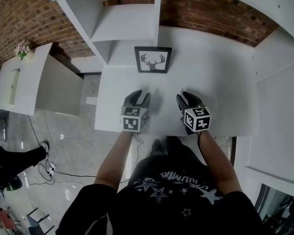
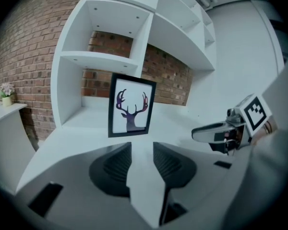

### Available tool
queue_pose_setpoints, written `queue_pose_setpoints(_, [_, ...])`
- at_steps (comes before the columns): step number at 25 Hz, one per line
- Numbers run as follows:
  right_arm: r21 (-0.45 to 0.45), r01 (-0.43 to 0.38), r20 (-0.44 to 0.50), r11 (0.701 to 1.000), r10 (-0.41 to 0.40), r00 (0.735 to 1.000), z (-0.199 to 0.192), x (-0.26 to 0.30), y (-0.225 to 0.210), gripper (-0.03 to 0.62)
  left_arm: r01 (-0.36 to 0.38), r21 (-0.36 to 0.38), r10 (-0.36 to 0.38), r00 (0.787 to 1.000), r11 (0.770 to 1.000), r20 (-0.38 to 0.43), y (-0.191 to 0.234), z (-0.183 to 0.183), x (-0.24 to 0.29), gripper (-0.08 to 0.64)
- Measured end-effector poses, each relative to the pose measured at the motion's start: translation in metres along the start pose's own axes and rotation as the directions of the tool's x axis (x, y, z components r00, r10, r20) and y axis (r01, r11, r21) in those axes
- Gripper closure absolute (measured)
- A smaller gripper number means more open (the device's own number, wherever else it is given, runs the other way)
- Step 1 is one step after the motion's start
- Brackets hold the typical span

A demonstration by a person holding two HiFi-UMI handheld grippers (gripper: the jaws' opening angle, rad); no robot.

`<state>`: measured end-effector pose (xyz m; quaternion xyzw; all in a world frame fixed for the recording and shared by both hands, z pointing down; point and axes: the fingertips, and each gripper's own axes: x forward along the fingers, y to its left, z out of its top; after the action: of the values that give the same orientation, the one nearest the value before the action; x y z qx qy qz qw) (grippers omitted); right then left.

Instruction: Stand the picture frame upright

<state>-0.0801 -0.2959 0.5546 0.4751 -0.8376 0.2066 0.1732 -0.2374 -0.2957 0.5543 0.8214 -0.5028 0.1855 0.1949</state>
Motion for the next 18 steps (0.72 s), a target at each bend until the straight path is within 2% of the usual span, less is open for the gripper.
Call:
queue_pose_setpoints(4, [0.054, 0.043, 0.015, 0.998, -0.044, 0.999, -0.011, -0.023, -0.012, 0.465, 0.025, 0.024, -0.025, 1.0, 0.999, 0.007, -0.016, -0.002, 0.001, 0.422])
queue_pose_setpoints(8, [0.075, 0.05, 0.019, 0.996, -0.052, 0.998, -0.009, -0.031, -0.022, 0.465, 0.035, 0.009, -0.035, 0.999, 0.999, 0.014, -0.03, -0.002, -0.002, 0.423])
queue_pose_setpoints(13, [0.046, 0.014, 0.033, 0.999, -0.016, 0.999, 0.006, -0.042, -0.036, 0.466, 0.016, -0.027, -0.016, 1.0, 0.999, 0.021, -0.045, -0.002, -0.007, 0.448])
queue_pose_setpoints(18, [0.015, -0.058, 0.024, 0.998, 0.058, 0.998, 0.005, -0.055, -0.044, 0.483, -0.041, -0.044, 0.042, 0.999, 0.998, 0.027, -0.07, -0.005, -0.013, 0.481])
